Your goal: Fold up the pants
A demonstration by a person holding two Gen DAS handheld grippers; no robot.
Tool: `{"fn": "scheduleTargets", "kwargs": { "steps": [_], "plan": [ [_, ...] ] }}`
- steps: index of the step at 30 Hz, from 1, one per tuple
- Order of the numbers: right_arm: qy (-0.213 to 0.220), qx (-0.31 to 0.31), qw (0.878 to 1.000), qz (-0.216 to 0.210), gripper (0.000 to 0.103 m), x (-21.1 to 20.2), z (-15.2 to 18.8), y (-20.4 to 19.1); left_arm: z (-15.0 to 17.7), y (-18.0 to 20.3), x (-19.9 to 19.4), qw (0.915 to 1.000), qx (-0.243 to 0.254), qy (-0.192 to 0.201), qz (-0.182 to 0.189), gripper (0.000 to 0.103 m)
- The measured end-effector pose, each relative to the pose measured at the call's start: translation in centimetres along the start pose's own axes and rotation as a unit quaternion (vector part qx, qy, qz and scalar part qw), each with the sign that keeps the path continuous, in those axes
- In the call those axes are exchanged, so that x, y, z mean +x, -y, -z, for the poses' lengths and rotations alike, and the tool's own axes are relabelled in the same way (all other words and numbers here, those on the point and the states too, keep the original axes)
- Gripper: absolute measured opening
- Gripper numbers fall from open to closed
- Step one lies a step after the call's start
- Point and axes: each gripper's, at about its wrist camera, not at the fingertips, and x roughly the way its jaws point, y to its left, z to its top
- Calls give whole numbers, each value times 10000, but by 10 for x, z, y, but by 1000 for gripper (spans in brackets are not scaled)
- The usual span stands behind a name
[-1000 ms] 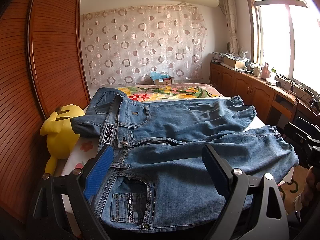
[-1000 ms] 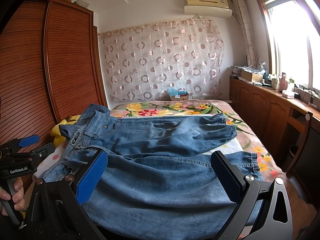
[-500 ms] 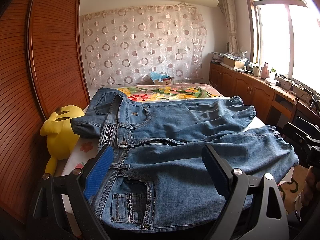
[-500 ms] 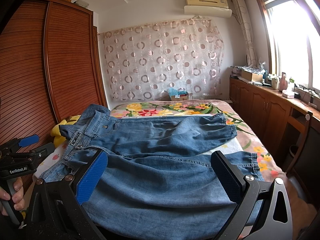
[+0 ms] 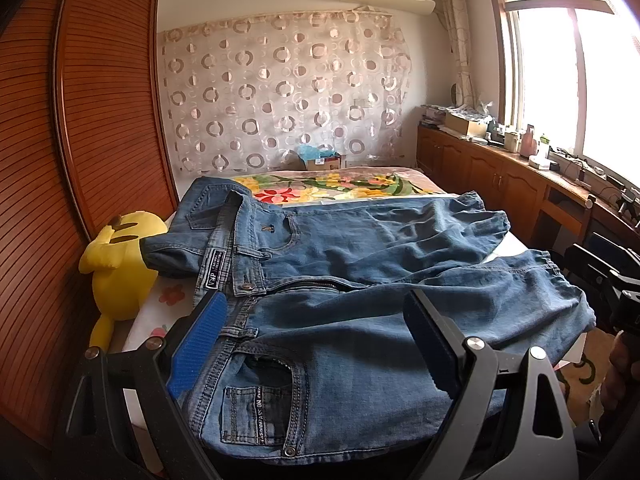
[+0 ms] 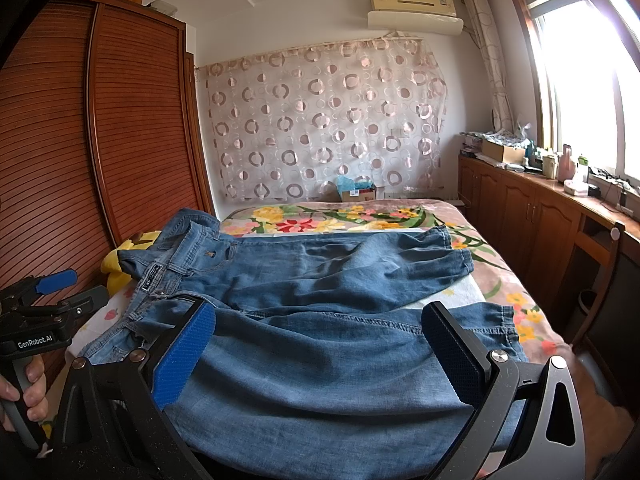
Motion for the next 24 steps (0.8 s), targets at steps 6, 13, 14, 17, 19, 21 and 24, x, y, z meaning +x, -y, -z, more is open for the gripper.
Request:
{"fn": "scheduleTargets", "kwargs": {
  "steps": [6, 13, 14, 17, 19, 21, 24],
  "plan": [
    [-4, -1, 10000, -5, 103, 0, 0, 0, 0, 0, 0, 10000, 1, -2, -7, 90],
    [-59, -17, 10000, -17, 102, 2, 3, 2, -4, 8, 4, 9998, 120, -164, 44, 90],
    [-69, -5, 10000, -14, 102, 2, 2, 4, -3, 7, 7, 9997, 137, -207, 41, 90],
    [-120, 41, 9999, 51, 102, 4, 3, 13, 1, 1, 13, 9993, 134, -345, 91, 90],
    [-165, 72, 9998, 103, 102, 5, 5, 20, 4, -3, 17, 9990, 131, -417, 98, 90],
    [-200, 86, 9996, 164, 101, 6, 6, 25, 6, -7, 22, 9987, 127, -490, 98, 90],
    [-234, 106, 9994, 233, 101, 7, 5, 32, 11, -13, 28, 9982, 115, -574, 113, 90]
  ]
}}
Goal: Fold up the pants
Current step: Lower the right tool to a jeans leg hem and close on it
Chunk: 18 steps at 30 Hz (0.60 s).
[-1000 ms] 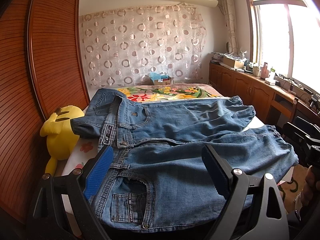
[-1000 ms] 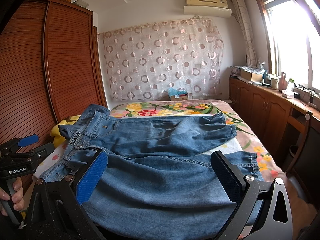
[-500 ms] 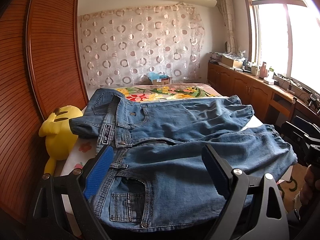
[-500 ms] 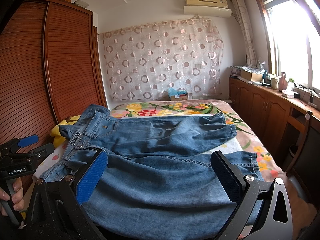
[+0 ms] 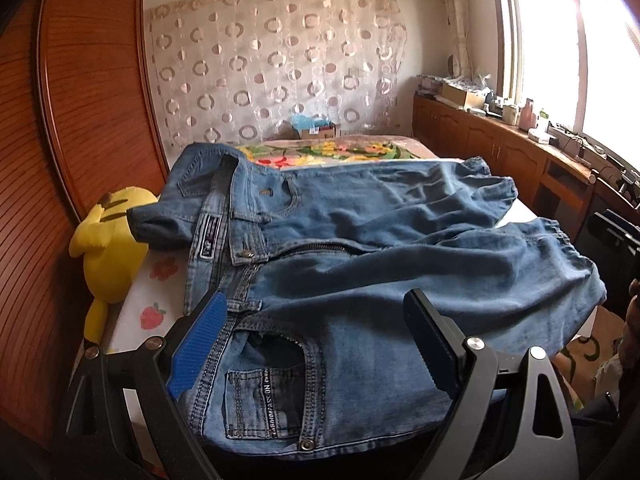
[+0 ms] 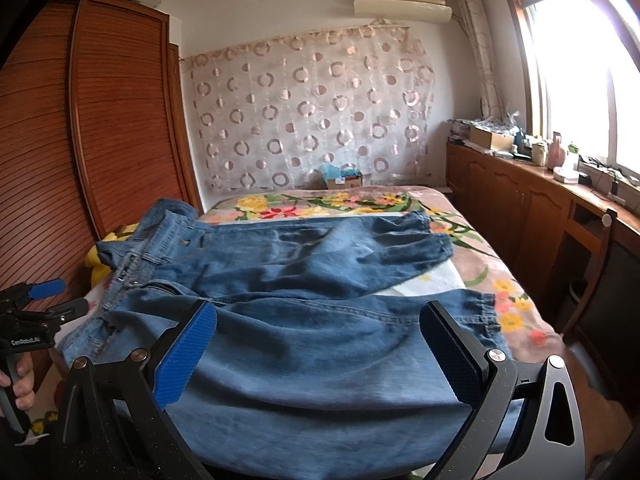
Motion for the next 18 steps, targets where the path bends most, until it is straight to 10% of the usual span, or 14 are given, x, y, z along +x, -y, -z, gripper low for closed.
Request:
{"fn": "scheduleTargets", "kwargs": {
  "steps": [18],
  "plan": [
    [-481, -42, 9973, 558, 101, 3, -2, 11, 29, -75, 31, 9981, -399, -466, -90, 90]
  ]
}}
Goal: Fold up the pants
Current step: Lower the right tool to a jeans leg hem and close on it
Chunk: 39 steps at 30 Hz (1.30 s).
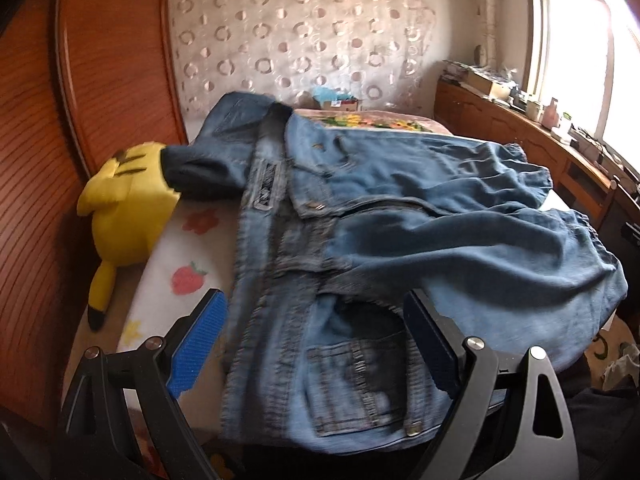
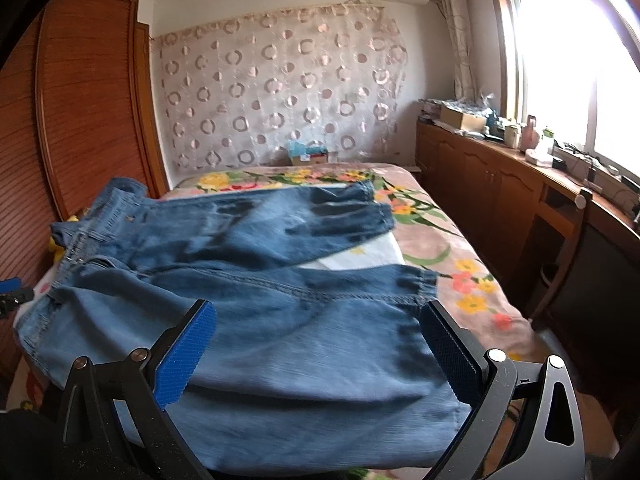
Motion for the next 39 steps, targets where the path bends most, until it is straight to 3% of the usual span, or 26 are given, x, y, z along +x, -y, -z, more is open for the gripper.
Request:
{"fn": "scheduleTargets", "kwargs": {
  "steps": [4, 15, 27, 32, 34, 39],
  "plan": [
    [-122, 36, 9998, 135, 101, -1, -1, -2, 10, -18, 6, 9999, -120, -120, -32, 90],
    [-518, 136, 9979, 375, 100, -7, -6, 2, 36, -40, 22, 9982, -309, -507, -106, 74],
    [-944, 268, 9944, 383, 87, -20, -10, 15, 44, -41, 15, 9984, -329, -454, 50, 65],
    [-1071, 254, 9936, 238, 73, -15, -12, 18, 45, -40, 13, 9984, -307, -467, 111, 61],
    [-1123, 209, 9933, 164, 59, -16, -12, 18, 45, -41, 13, 9983, -320, -451, 175, 55],
    [-1183, 297, 9925, 23, 42, -17, -12, 33, 46, -39, 11, 9981, -388, -447, 190, 51]
  ]
}}
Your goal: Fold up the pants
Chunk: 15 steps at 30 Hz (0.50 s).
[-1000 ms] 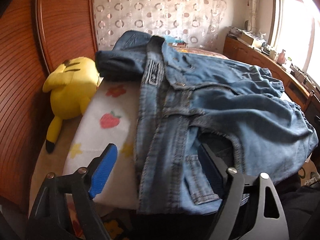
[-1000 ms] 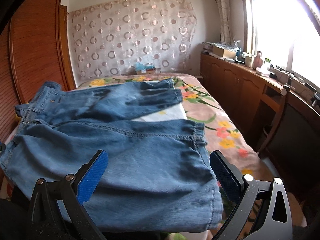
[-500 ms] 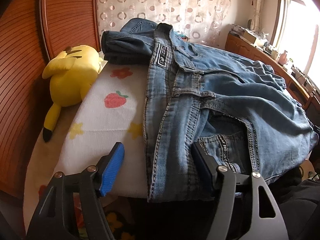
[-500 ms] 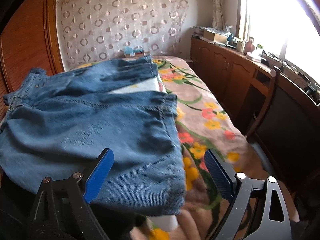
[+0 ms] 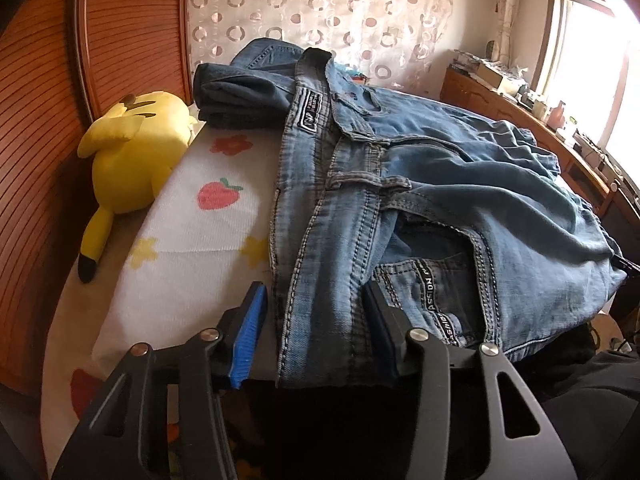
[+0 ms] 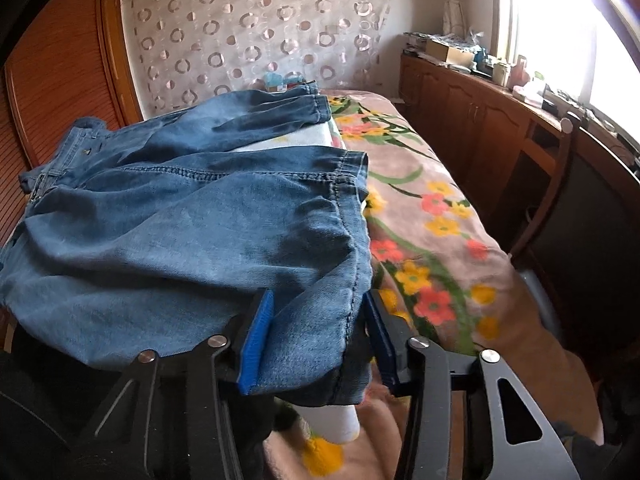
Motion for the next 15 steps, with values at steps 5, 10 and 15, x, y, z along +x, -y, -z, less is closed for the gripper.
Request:
{"fn": "scheduleTargets", "kwargs": {
  "steps": [5, 10, 15],
  "plan": [
    [16, -68, 10000, 52, 20, 0, 1, 9, 3, 2, -2, 10000, -29, -43, -26, 50],
    [123, -165, 9998, 59, 10, -3, -2, 0, 3, 9, -11, 9998, 159, 115, 19, 31],
    [365, -193, 9991, -22, 8, -18, -15, -2, -8, 23, -28, 9987, 378, 336, 71, 18]
  ]
}}
